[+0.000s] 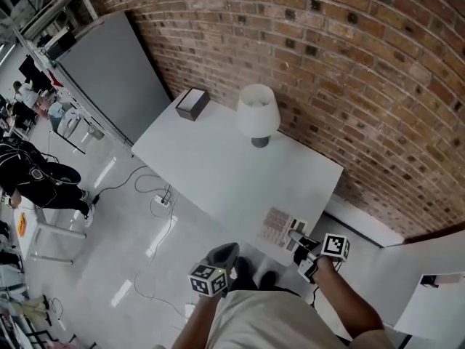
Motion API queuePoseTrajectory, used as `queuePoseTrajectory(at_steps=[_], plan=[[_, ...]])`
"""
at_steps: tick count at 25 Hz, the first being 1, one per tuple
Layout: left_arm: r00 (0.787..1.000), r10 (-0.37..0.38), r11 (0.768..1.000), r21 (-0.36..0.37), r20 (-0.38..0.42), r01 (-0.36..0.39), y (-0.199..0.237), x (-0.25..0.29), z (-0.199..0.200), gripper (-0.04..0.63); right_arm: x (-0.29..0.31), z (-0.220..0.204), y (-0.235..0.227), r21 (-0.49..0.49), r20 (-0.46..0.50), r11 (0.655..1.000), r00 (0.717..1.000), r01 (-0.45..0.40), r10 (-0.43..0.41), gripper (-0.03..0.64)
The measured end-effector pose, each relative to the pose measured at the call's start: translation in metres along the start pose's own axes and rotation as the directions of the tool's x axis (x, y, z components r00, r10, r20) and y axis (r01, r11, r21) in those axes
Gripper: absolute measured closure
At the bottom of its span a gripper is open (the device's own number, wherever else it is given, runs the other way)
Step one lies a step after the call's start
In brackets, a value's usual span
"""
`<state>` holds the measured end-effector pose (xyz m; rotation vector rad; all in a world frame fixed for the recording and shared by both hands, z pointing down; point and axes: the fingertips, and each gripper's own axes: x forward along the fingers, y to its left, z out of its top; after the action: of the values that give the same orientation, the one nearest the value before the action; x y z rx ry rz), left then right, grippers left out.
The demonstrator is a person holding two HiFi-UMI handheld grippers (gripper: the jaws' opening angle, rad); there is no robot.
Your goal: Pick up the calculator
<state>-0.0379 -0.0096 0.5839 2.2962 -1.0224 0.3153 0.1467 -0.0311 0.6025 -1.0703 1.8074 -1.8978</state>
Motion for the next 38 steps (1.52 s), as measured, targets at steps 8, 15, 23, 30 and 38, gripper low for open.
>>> queuePoseTrajectory(at_steps=[8,15,23,30,38], plan=[[0.999,-0.011,1.0,0.006,0.049,0.01,-0.005,-0.03,0.011,0.583,0.002,-0.021,0.017,-0.006,0.01,0.999,0.999,-0.033,0.033,0.502],[0.996,-0.047,0.999,0.032,0.081,0.044,0.001,-0.055,0.027,0.583,0.009,-0.048,0.041,0.014,0.041,0.997,0.996,-0.082,0.081,0.502],[0.991,-0.085,0.994,0.071,0.099,0.078,0.015,-0.077,0.045,0.583,0.017,-0.051,0.062,-0.016,0.114,0.994,0.987,-0.112,0.113,0.502],[0.989,-0.108,0.992,0.074,0.104,0.1,0.02,-0.082,0.046,0.583,0.018,-0.057,0.067,-0.014,0.14,0.994,0.984,-0.11,0.111,0.502],[0.986,-0.123,0.989,0.09,0.108,0.113,0.02,-0.084,0.051,0.583,0.017,-0.056,0.073,-0.014,0.156,0.994,0.981,-0.112,0.113,0.502]])
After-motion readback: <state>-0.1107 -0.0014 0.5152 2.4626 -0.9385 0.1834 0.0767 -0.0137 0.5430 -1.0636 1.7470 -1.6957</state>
